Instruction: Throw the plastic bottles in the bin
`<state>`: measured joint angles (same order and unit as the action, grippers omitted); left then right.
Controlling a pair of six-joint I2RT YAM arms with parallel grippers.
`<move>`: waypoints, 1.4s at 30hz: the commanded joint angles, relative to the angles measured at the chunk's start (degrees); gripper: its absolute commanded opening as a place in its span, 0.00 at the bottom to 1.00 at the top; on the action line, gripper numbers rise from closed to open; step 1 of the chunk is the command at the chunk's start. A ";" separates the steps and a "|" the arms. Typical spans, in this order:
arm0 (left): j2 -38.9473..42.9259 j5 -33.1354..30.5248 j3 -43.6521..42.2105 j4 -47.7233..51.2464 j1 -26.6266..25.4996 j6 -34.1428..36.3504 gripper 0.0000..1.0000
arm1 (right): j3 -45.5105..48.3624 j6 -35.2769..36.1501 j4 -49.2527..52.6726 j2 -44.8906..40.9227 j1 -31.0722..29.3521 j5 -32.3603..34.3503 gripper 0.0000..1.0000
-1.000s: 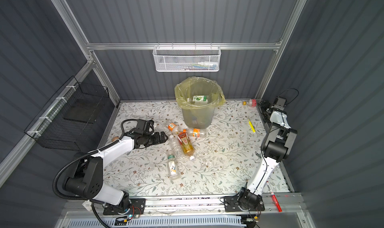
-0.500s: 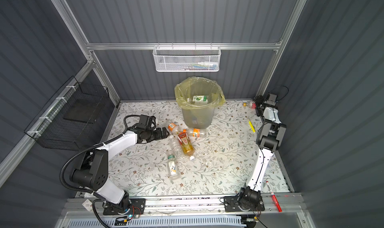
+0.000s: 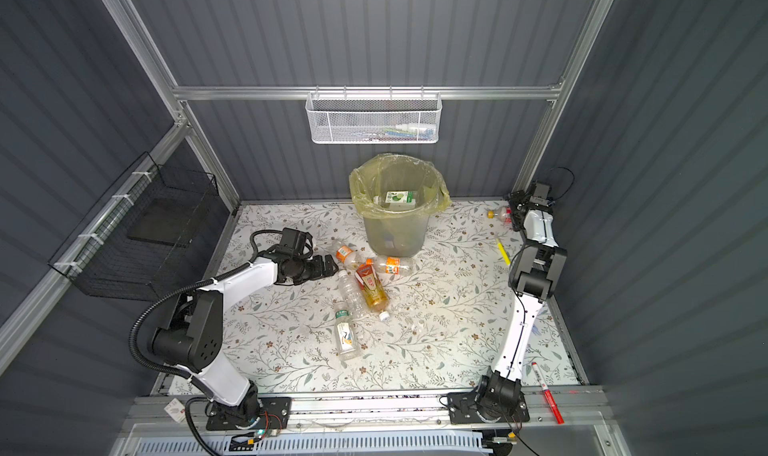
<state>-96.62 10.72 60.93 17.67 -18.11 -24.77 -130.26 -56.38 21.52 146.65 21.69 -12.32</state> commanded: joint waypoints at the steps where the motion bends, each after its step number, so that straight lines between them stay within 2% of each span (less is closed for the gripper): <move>1: -1.44 1.59 1.65 1.58 0.70 1.19 1.00 | -1.48 -1.39 4.93 2.80 3.00 4.95 0.93; 8: -2.43 2.70 2.32 1.92 1.05 1.57 1.00 | -3.92 -0.53 8.75 4.93 3.61 5.31 0.89; 14: -2.31 3.28 1.94 2.19 1.89 2.03 1.00 | -8.31 4.12 14.23 6.88 3.97 6.36 0.86; 25: -3.10 5.13 1.59 1.93 3.12 2.80 1.00 | -9.29 8.92 19.54 7.19 5.35 8.53 0.82; 28: -2.94 5.62 1.33 1.80 3.25 2.79 1.00 | -9.30 9.95 22.09 6.77 5.89 7.41 0.81; 31: -2.20 5.38 0.87 1.49 3.43 2.86 1.00 | -2.57 11.43 21.37 1.43 6.08 6.51 0.82; 36: -1.23 5.66 -0.06 0.40 3.43 2.57 1.00 | 23.62 10.47 6.28 -16.36 6.19 6.28 0.83; 38: -1.02 5.64 -0.10 0.26 3.44 2.62 1.00 | 28.81 9.83 3.29 -20.64 6.25 5.57 0.84; 42: -0.42 5.65 -0.10 -0.04 3.43 2.73 1.00 | 32.84 8.26 1.14 -25.46 6.26 2.55 0.84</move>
<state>-98.85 15.20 61.39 17.93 -14.90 -23.03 -98.89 -45.50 28.51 124.64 26.44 -11.09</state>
